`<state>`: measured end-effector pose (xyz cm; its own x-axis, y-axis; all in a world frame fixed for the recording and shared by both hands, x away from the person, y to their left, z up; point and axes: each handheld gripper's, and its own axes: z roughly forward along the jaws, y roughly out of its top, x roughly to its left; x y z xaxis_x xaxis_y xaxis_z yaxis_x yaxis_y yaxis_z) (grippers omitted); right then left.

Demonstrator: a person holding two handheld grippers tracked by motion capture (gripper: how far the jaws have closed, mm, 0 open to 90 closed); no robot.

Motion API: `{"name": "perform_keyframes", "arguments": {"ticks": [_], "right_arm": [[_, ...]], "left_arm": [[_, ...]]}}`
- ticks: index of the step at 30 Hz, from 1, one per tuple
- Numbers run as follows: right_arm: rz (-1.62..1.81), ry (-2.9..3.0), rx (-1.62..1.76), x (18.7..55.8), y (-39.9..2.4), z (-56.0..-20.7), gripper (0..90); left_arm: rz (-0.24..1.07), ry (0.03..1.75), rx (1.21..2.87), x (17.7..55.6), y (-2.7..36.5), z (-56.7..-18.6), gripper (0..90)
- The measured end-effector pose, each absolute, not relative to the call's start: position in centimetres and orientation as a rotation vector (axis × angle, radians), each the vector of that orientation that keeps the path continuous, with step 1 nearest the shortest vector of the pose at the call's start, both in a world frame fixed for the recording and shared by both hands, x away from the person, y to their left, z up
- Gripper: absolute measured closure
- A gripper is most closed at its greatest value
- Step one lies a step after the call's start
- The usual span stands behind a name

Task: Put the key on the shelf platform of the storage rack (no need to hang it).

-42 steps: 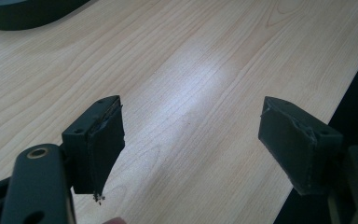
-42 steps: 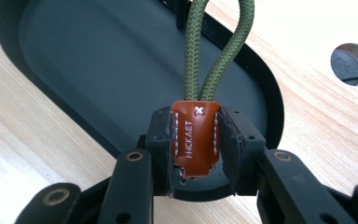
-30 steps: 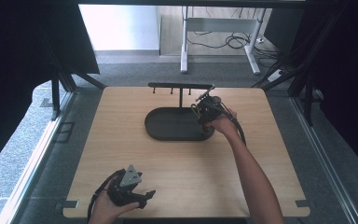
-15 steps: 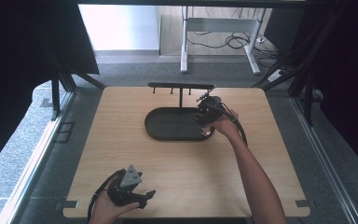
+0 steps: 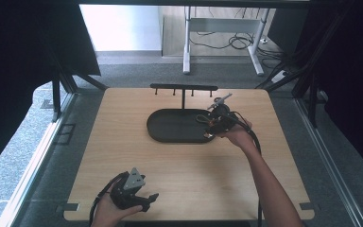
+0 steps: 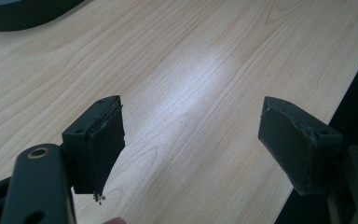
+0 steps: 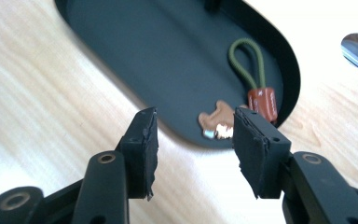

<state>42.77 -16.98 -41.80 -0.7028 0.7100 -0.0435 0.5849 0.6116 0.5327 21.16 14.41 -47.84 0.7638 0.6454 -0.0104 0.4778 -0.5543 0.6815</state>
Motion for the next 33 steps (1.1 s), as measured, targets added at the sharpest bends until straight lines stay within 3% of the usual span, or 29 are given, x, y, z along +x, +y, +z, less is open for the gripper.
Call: {"name": "perform_keyframes", "arguments": {"ticks": [14,33], "right_arm": [[0.821,2.585,1.033,37.7,-20.6,-43.1,48.0],[0.879,2.561,1.106,30.8,-25.6,-49.0,45.8]], "left_arm": [[0.314,0.834,2.273,21.1,14.2,-48.0,23.0],[0.316,0.832,2.29,21.1,13.8,-48.2,22.9]]}}
